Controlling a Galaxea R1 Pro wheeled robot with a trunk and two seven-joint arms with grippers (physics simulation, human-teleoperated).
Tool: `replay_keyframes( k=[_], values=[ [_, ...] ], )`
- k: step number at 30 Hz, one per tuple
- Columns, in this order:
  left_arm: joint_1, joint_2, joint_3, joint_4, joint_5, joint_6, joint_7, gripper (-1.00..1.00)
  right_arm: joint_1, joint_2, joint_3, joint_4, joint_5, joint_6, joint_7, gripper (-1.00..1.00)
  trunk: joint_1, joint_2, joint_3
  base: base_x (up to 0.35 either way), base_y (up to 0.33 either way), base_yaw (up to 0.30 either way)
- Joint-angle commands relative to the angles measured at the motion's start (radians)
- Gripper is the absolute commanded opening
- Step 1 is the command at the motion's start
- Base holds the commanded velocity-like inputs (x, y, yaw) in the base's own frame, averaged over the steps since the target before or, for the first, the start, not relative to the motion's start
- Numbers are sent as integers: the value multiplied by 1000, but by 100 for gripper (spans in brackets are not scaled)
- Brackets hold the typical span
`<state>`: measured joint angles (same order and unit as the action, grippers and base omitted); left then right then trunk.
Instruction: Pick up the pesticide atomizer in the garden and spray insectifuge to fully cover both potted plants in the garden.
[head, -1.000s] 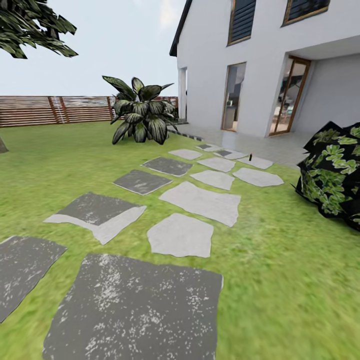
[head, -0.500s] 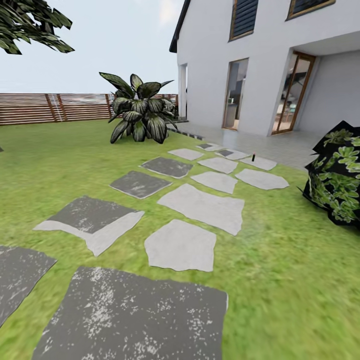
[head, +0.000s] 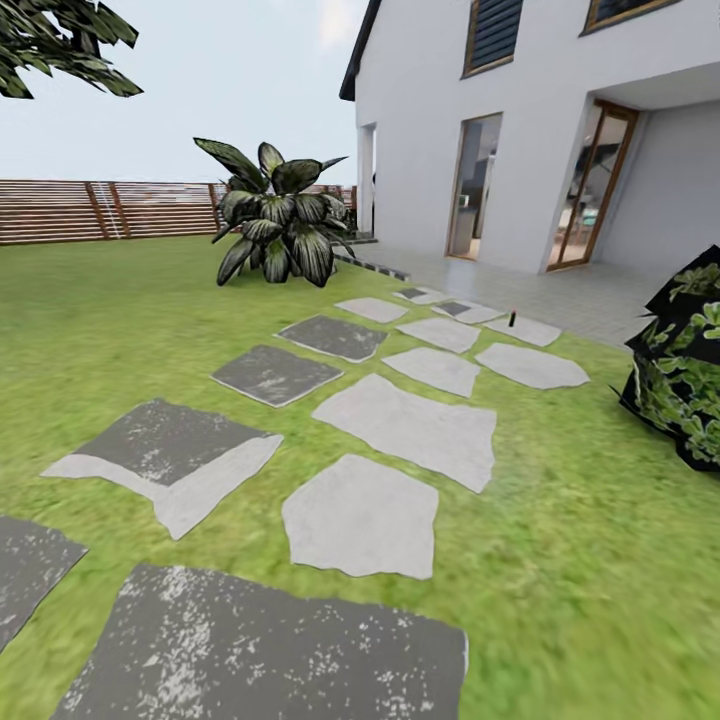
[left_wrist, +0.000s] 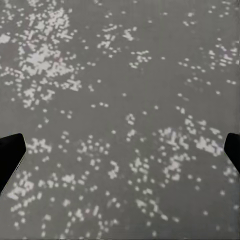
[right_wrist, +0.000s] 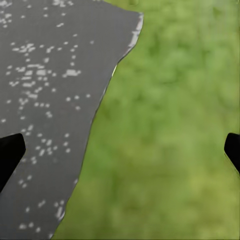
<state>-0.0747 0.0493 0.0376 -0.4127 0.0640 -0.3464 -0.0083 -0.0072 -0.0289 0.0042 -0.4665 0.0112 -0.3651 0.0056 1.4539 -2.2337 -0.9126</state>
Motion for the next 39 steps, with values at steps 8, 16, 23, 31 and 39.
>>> replay_keyframes(
  k=[8,16,23,31,39],
  values=[
    [0,0,-1,2,7,-3,-1,100,0,0,0,2,1,-2,1,100,0,0,-1,339,0,0],
    [0,0,-1,1,7,-3,-1,100,0,0,0,2,1,-2,1,100,0,0,-1,339,0,0],
    [0,0,-1,1,7,-3,-1,100,0,0,0,2,2,-2,1,100,0,0,-1,339,0,0],
    [0,0,-1,2,7,-3,-1,100,0,0,0,3,3,-1,1,100,0,0,-1,339,0,0],
    [0,0,-1,1,7,-3,-1,100,0,0,0,2,2,-1,1,100,0,0,-1,339,0,0]
  ],
)
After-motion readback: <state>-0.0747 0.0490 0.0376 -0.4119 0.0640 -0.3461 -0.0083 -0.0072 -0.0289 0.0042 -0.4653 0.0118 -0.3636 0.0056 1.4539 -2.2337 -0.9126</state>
